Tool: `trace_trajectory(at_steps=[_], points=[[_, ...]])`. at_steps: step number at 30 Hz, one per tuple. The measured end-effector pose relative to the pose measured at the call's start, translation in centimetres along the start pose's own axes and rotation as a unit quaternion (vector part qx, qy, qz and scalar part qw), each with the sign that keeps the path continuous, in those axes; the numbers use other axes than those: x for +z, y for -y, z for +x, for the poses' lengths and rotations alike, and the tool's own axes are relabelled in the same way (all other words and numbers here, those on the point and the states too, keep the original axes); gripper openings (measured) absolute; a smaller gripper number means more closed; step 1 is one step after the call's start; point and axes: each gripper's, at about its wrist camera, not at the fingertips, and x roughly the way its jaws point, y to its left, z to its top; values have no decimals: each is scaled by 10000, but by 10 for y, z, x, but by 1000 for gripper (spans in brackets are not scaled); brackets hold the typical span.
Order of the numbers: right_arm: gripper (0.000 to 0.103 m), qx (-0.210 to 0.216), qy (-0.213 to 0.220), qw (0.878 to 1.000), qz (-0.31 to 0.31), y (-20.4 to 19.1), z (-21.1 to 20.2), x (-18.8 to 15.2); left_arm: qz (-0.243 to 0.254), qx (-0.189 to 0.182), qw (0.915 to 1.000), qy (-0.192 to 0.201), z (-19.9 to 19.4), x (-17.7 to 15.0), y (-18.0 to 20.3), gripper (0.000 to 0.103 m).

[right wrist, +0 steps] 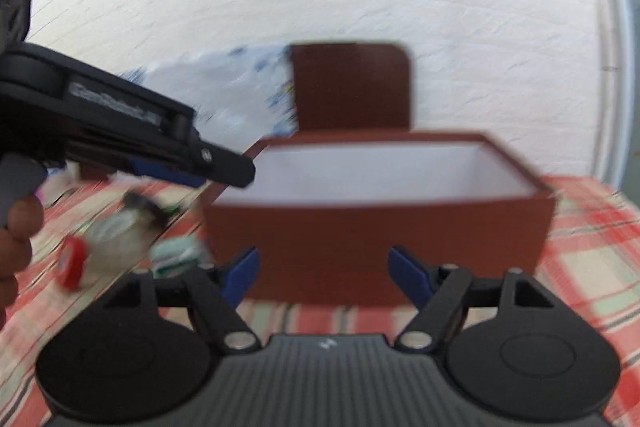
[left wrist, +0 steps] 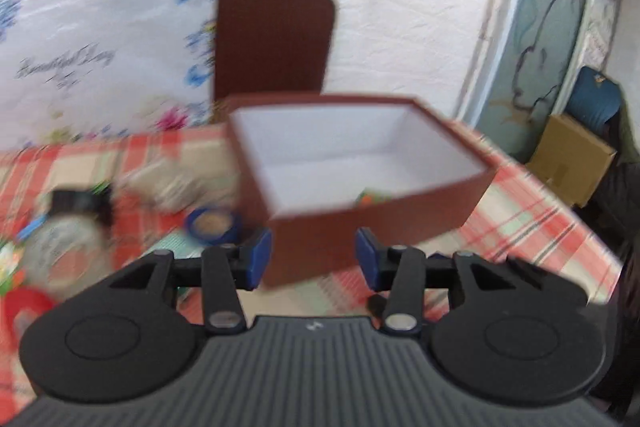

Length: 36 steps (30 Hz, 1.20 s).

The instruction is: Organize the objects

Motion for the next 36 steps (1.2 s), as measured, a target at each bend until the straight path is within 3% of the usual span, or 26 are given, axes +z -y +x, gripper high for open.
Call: trace_trajectory(at_steps=[3,5,12,15,19,21,22,23,25,29,32,34,36], points=[[56,484,-426,9974,-338,-32,24,-6,-258,599,9974,-304,-5,-31,-34,49],[56,774,-551,9938,-584,-60,32,-9,-591,933,9926,-509,-8,-48,-58,49],[54,778,-524,9815,-1670,-163,44,-3,-1420,1250,9811,-404,-24,-73,-114,49],[57,521,-543,9772,-1985,-181,74,1,-1678,1164,9781,-414,-27,-86,-128,49],[76,175,-740,9622,-2614,-198,116,-9,-1621,988,9812,-339,-31,-90,-131,49],[73,222,-872,9647,-2475,-195,126,-14,-1562,916,9830,-319,-32,-93,-131,49],[62,390,-979,9674,-2302,-189,126,-12,-1546,881,9835,-312,-33,-94,-132,49],[57,552,-1106,9694,-2123,-184,125,-10,-1539,841,9840,-309,-34,-95,-130,49],[51,637,-1217,9688,-2064,-178,114,-11,-1535,676,9852,-342,-35,-94,-129,49],[50,754,-1065,9632,-2350,-166,65,-35,-1516,160,9875,-400,-36,-87,-114,49],[53,595,-859,9621,-2518,-157,26,-51,-1443,-222,9884,-409,-36,-79,-96,57],[66,487,-739,9650,-2470,-151,5,-59,-1344,-423,9892,-414,-35,-74,-81,59],[72,536,-714,9693,-2290,-140,-10,-63,-1229,-528,9898,-496,-30,-70,-69,59]])
